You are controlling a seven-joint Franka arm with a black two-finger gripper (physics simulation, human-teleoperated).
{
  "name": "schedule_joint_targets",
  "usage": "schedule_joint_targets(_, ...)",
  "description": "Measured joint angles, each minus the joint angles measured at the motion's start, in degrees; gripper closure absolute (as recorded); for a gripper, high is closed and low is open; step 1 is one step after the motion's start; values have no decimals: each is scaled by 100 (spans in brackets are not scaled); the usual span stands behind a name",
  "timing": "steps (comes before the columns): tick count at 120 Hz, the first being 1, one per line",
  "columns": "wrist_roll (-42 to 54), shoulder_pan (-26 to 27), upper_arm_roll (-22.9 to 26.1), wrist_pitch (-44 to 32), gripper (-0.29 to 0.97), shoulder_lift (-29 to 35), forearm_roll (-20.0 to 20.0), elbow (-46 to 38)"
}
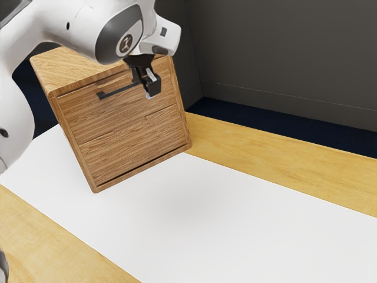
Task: Pull the drawer handle with one arm to open the drawer
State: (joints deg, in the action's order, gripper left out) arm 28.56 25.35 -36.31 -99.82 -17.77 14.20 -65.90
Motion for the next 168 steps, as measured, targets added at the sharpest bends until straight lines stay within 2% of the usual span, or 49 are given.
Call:
schedule_joint_targets(32, 261, -234, -101, -124, 26, -58, -21, 0)
schedule_joint_targets(72, 497, -275, -262, -254, 32, -200, -69, 24)
schedule_joint_targets(132, 703, -481, -389, -355, 40, -435, -315, 125)
schedule_joint_targets(168, 765, -577, -431, -392, 51, -496, -509, 116)
